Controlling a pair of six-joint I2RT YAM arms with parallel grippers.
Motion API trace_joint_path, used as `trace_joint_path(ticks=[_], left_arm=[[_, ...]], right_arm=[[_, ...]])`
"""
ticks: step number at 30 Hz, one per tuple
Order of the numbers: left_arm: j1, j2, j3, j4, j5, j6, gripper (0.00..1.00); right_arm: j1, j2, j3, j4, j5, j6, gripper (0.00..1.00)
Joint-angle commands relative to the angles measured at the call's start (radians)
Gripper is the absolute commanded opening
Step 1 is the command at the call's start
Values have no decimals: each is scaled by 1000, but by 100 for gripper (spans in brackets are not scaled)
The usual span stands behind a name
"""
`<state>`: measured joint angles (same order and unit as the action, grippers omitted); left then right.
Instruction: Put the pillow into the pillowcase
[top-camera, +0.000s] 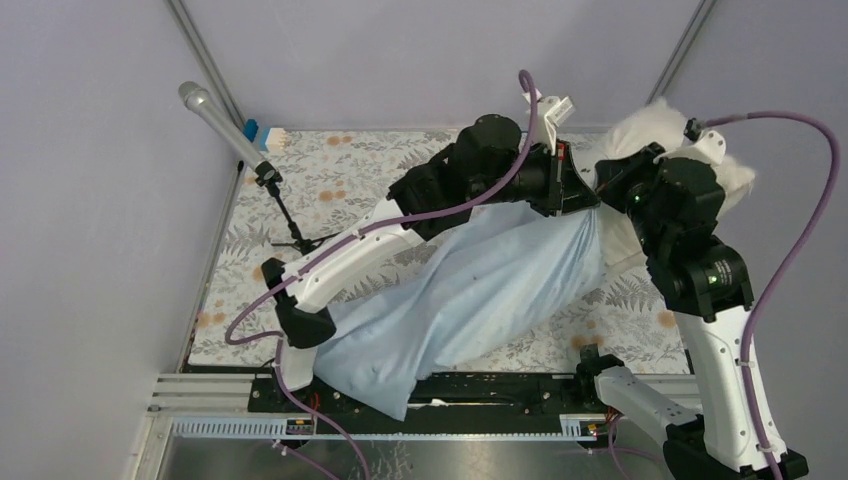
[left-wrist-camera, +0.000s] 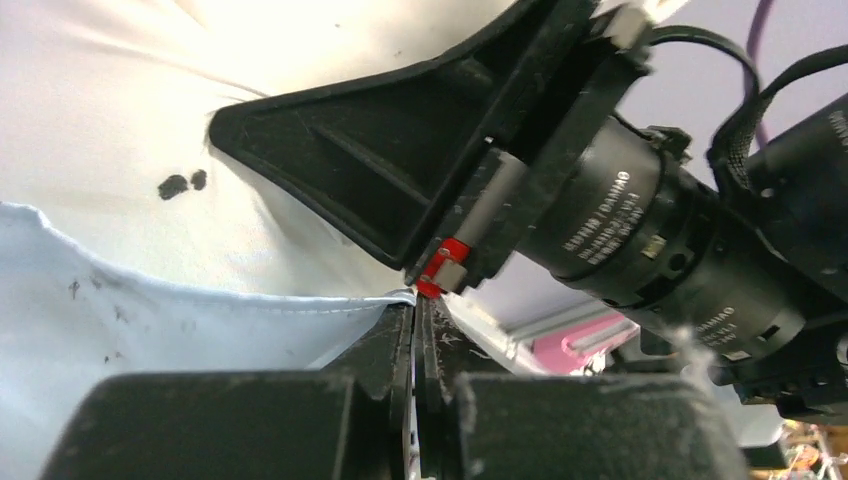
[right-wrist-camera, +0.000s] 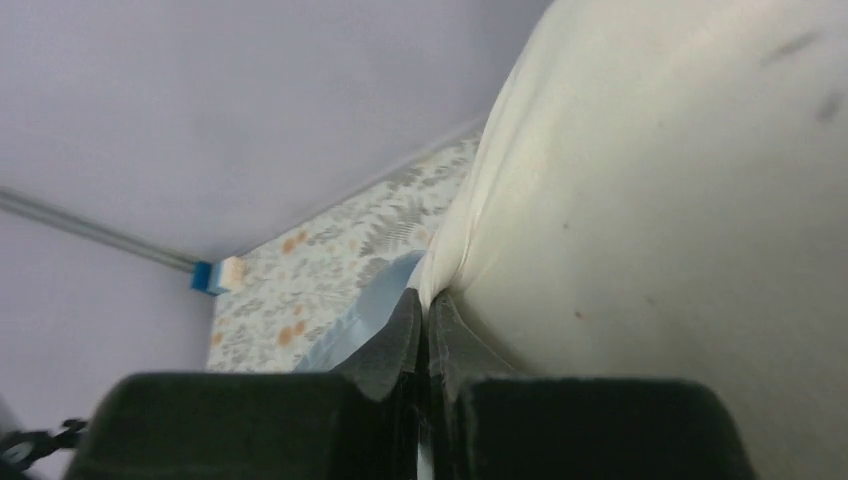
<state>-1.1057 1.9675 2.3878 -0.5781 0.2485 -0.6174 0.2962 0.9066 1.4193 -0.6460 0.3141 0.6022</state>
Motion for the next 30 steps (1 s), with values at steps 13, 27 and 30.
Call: trace_joint_path(ticks=[13, 27, 30], left_arm=[[275, -397, -945, 669, 12, -288, 4], [277, -988, -1372, 421, -110, -243, 62], [278, -1003, -1353, 337, -206, -269, 67]], right_arm=[[261, 253, 257, 193, -357, -223, 0], [360, 138, -27, 266, -233, -173, 0], [382, 145, -20, 268, -223, -174, 0]])
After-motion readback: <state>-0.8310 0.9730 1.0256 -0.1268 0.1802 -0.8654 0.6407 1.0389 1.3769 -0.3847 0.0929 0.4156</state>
